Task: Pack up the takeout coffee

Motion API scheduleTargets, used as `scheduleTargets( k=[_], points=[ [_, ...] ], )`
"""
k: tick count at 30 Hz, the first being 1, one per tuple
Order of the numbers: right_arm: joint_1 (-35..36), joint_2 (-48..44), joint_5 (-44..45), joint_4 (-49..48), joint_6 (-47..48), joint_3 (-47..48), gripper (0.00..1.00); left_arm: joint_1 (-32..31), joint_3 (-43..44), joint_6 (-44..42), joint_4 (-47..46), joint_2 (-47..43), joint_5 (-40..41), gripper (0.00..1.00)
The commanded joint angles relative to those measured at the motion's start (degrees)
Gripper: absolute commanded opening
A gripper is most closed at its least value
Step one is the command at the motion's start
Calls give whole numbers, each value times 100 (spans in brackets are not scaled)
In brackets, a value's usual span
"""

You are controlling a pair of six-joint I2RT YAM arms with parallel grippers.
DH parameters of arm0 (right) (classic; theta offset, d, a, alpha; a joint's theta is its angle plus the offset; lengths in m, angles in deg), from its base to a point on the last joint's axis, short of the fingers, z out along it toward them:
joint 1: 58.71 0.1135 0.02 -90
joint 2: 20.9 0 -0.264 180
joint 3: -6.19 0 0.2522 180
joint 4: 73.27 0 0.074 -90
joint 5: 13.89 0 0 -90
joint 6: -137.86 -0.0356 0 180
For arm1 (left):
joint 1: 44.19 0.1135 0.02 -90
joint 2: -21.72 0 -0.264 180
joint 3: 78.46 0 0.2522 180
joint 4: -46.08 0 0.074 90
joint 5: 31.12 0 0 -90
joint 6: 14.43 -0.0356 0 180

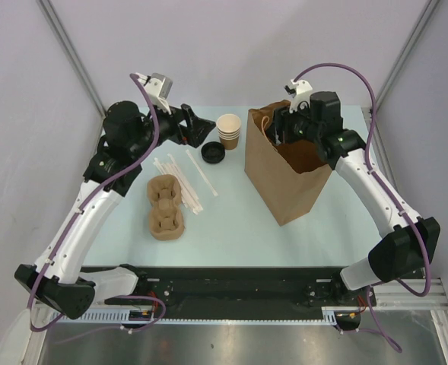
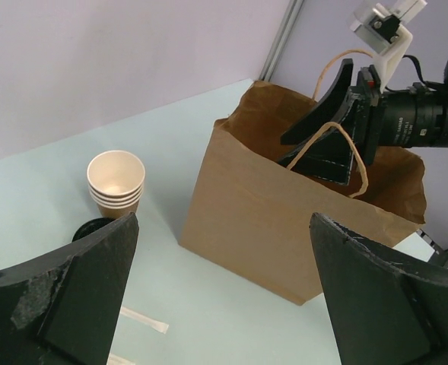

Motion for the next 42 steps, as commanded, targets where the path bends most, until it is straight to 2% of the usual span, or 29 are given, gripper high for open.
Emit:
scheduleTargets(
  k=[1,14,17,23,25,31,37,42],
  points=[
    [7,-161,-40,-213,-155,164,64,155,55,193,98,-44,-221,99],
    [60,-556,-199,-64,-16,1446,67,252,178,70,203,53,-379,100],
    [69,-635,-68,111,64,1719,72,252,345,17,475,193,-414,100],
    [-89,-925,371,612,284,1922,91,252,960,-492,1275,527,-485,100],
    [-220,-1091,478,883,310,1879,92,252,1057,-563,1503,571,-424,99],
    [-862,-1592,540,1588,188,1466,100,304,1092,-616,2187,729,-607,100],
    [-2161,-2331,250,2141,-225,483,100,700,847,-896,2847,870,-1003,100],
    [-2901,-3060,250,2615,-191,-81,100,954,312,-1160,3314,958,-406,100]
  ],
)
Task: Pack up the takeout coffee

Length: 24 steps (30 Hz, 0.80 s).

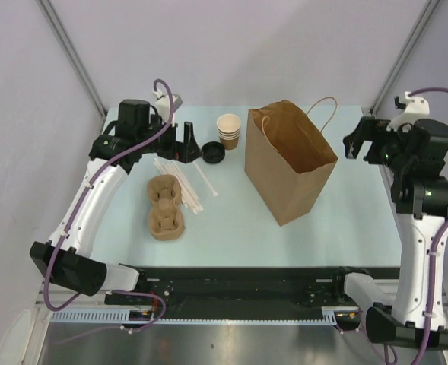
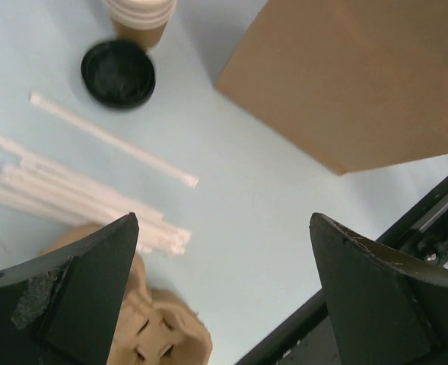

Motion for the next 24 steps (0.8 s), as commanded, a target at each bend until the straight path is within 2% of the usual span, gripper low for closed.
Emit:
scheduleTargets(
  k=[1,4,10,12,15,18,24],
  points=[
    [-468,-580,-113,610,-55,-300,99,277,-461,-367,704,29,215,99],
    [-540,-607,9,1102,182,-537,100,445,-1093,-508,504,-155,127,100],
    [-584,-476,167,1463,1271,-1065,99,445,-1981,-710,337,-594,689,99],
    [-811,-397,115,1481,1561,-1327,100,445,-2262,-833,223,-839,916,100],
    [-1295,-273,-420,1429,1913,-1487,99,445,-2491,-912,257,-1095,1076,100],
    [-1488,-317,-623,1280,2107,-1680,100,445,-2729,-983,240,-1245,1146,99],
    [-1726,-282,-1009,1139,2160,-1944,100,550,-2669,-1044,318,-1325,1208,100]
  ],
)
